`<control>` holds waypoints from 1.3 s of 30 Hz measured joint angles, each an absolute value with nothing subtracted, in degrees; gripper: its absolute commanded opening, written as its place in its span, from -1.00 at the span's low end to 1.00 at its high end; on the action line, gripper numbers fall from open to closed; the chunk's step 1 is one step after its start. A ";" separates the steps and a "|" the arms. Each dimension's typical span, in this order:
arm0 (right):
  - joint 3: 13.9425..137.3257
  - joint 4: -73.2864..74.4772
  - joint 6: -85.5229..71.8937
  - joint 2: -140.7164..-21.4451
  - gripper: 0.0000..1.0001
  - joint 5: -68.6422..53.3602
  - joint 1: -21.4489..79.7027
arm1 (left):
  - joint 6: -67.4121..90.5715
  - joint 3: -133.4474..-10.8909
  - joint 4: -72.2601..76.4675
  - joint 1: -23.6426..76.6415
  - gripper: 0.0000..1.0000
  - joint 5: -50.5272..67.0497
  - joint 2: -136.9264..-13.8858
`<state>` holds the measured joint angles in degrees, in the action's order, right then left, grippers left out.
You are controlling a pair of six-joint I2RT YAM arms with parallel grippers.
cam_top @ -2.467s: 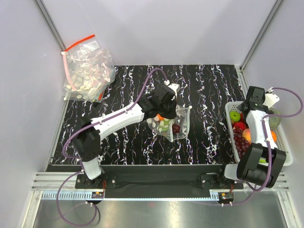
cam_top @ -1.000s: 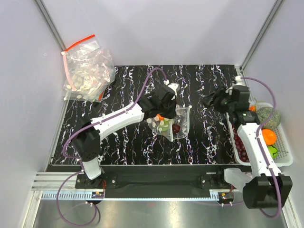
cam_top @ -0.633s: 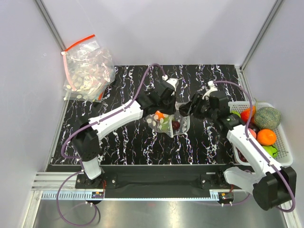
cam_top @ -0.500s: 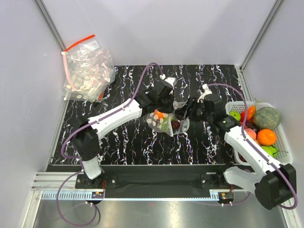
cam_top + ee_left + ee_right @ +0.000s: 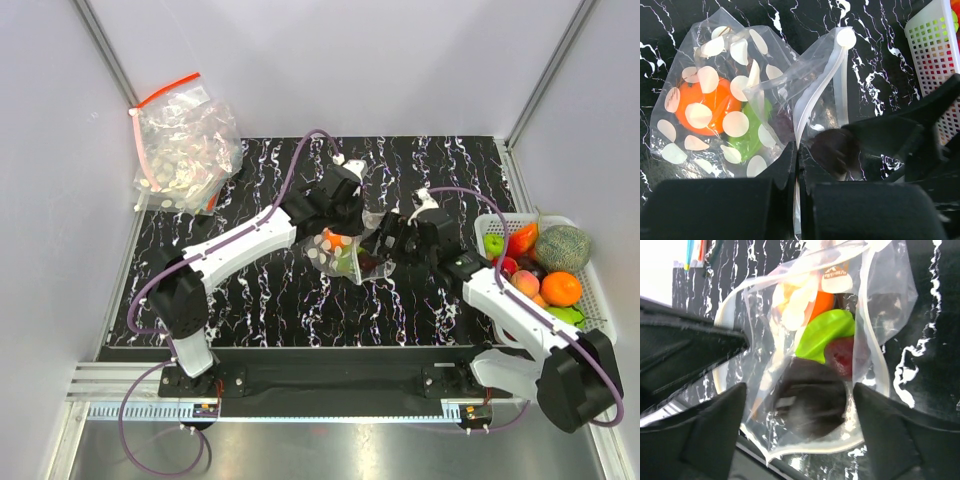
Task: Place the food in the zip-top bag and seal the zipper
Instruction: Place the fake fruit in the zipper food storage bag, then adjust the zipper food storage bag at the center of the board.
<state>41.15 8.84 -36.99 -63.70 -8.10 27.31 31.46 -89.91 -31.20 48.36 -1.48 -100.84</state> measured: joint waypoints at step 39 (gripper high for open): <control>46.63 23.68 -41.15 -71.92 -1.00 7.07 30.72 | 30.41 -89.82 -32.53 45.36 -1.00 0.01 -95.74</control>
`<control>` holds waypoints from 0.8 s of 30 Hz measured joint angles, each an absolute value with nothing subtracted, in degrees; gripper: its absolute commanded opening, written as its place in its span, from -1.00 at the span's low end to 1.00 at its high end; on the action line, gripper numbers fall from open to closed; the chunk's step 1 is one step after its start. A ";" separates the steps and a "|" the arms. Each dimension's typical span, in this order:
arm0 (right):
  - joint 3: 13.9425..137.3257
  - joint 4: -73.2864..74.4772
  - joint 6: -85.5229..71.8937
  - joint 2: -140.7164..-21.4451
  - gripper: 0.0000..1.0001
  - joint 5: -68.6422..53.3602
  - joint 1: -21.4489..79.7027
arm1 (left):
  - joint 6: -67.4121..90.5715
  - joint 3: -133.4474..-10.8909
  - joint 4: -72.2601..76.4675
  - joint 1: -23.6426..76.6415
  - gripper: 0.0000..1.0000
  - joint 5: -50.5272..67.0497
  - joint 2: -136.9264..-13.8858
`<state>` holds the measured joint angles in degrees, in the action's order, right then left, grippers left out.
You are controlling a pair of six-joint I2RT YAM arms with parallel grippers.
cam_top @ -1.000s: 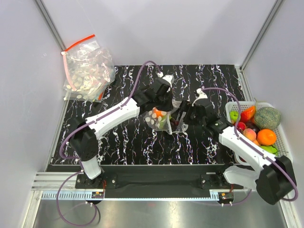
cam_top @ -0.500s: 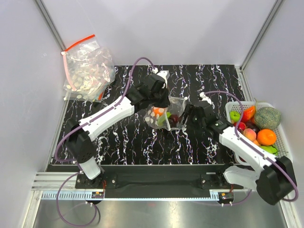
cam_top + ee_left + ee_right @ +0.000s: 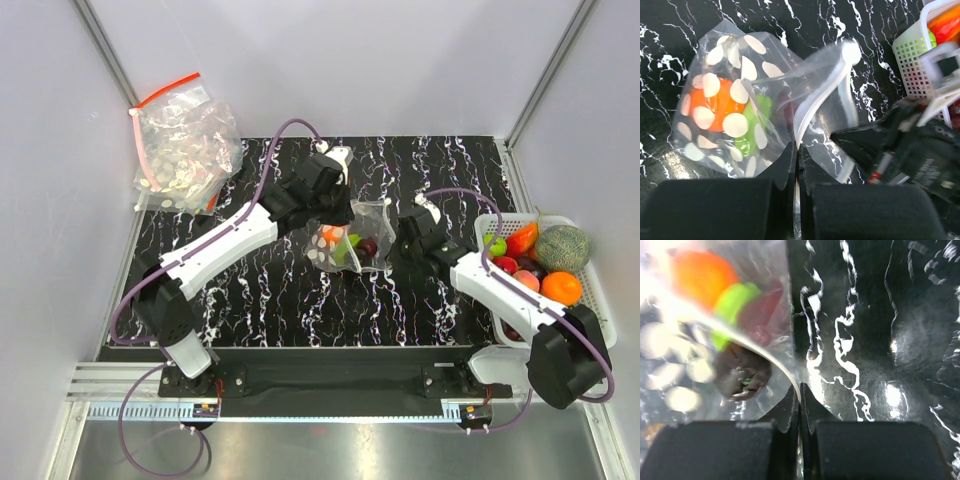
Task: Place the food in the zip-top bag and seal the zipper
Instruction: Adjust the zipper food storage bag at the center of the board.
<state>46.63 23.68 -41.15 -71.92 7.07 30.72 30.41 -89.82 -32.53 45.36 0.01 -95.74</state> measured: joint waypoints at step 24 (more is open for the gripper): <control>70.35 41.10 -35.35 -71.68 -0.73 8.93 31.42 | 30.22 -89.95 -37.82 41.95 -1.00 -7.22 -87.15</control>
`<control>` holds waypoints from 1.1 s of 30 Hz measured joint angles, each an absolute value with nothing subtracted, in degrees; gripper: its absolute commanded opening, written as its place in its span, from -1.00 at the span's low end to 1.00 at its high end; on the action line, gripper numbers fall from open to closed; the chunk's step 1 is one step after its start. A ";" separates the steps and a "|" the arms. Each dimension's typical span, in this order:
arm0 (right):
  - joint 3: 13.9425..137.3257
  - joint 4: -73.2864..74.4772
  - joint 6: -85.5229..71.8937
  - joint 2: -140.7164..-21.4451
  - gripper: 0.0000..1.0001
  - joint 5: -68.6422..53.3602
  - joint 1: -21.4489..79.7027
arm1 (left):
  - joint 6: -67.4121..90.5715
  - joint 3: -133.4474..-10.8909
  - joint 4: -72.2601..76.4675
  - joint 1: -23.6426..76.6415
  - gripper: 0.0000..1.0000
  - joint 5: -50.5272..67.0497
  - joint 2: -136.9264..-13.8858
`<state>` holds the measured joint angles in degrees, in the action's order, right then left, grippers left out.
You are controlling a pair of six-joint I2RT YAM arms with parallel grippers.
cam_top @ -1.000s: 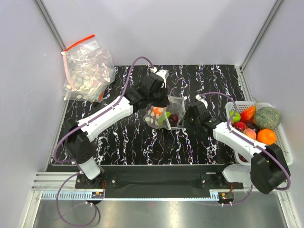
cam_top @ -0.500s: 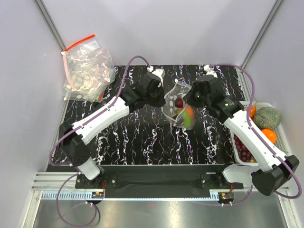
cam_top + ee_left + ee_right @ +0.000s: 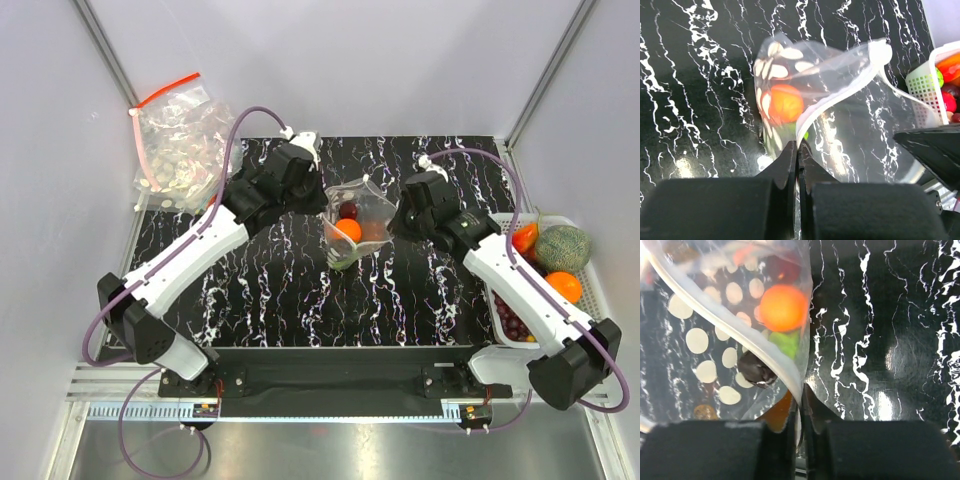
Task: Place the food in the zip-top bag and seal the zipper
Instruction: Adjust the zipper food storage bag at the center of the board, then pick up the fake fruit from the bin.
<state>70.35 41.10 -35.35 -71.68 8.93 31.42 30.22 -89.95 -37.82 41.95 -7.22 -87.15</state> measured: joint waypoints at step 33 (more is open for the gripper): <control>65.84 56.05 -35.24 -52.27 1.00 27.90 4.58 | 30.00 -85.62 -31.38 42.89 -1.00 -2.50 -91.22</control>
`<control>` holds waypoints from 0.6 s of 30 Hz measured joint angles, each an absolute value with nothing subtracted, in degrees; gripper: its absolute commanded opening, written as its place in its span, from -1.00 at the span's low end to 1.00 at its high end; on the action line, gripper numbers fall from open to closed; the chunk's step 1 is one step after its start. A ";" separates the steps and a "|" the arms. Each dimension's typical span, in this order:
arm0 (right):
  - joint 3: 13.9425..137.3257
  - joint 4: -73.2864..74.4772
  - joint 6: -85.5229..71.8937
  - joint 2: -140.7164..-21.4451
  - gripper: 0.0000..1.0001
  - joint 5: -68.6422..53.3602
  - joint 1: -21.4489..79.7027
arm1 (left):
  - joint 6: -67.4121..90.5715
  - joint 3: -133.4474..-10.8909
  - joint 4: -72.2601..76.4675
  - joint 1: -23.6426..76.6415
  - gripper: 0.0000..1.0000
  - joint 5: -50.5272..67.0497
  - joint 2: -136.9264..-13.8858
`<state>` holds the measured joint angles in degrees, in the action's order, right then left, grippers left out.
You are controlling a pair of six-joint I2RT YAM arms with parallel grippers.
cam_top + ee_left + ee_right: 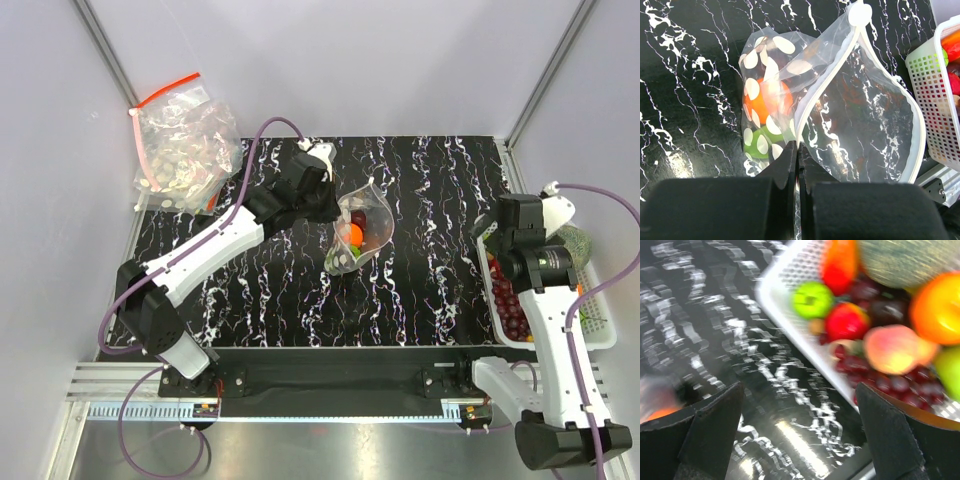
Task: Place the food in the zip-top bag and seal the zipper
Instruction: Pick up the fake fruit from the bin.
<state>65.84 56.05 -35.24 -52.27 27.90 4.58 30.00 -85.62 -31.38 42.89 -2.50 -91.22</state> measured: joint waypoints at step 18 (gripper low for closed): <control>55.27 58.13 -46.28 -49.06 1.00 35.24 -12.40 | 30.04 -84.73 -29.85 43.75 -1.00 0.36 -91.61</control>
<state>55.27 58.13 -46.28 -49.06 35.24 -12.40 30.04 -84.73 -29.85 43.75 0.36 -91.61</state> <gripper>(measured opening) 0.994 0.012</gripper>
